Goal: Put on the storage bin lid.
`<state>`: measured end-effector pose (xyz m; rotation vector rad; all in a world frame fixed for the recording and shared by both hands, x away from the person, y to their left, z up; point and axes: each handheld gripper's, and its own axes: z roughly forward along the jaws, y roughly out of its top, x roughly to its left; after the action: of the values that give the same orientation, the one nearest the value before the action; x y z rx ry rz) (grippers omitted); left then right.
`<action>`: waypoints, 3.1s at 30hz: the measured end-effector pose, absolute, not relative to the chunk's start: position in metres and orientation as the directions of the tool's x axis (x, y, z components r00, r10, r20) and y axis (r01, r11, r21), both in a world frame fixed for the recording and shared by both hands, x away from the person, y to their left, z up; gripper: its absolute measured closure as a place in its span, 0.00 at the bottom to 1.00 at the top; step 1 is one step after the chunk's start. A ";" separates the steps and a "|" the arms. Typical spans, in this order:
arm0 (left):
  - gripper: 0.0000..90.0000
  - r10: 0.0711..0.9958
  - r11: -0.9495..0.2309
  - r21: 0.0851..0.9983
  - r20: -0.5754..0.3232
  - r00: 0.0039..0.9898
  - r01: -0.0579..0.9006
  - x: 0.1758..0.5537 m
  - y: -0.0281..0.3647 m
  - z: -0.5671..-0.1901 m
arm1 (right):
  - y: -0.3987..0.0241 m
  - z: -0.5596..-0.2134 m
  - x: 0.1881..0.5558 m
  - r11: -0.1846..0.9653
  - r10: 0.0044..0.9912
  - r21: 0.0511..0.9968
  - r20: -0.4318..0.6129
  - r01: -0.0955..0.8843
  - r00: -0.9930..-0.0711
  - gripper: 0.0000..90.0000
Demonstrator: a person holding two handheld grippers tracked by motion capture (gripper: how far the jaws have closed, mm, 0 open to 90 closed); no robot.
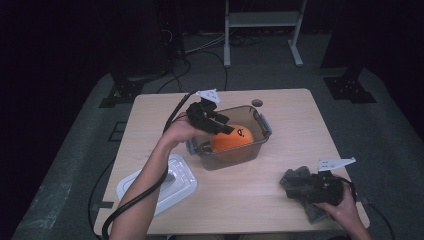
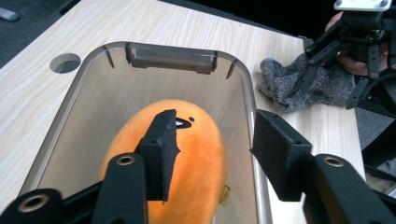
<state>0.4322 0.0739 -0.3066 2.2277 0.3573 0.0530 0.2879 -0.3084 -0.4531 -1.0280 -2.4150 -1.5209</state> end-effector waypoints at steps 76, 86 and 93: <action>0.11 0.496 -0.470 0.834 -0.020 0.868 0.288 0.320 0.227 -0.340 | -0.303 -0.451 0.280 0.280 0.510 0.757 0.404 0.590 -0.760 0.35; 0.10 0.497 -0.475 0.837 0.001 0.868 0.271 0.312 0.235 -0.349 | -0.306 -0.450 0.277 0.273 0.519 0.760 0.400 0.590 -0.755 0.35; 0.10 0.508 -0.471 0.838 0.004 0.861 0.274 0.308 0.245 -0.356 | -0.306 -0.450 0.277 0.274 0.519 0.760 0.399 0.590 -0.756 0.35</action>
<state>0.3081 0.2448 -0.3563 2.0880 0.5674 0.3137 0.2771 -0.3055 -0.4500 -1.0683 -2.4499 -1.5112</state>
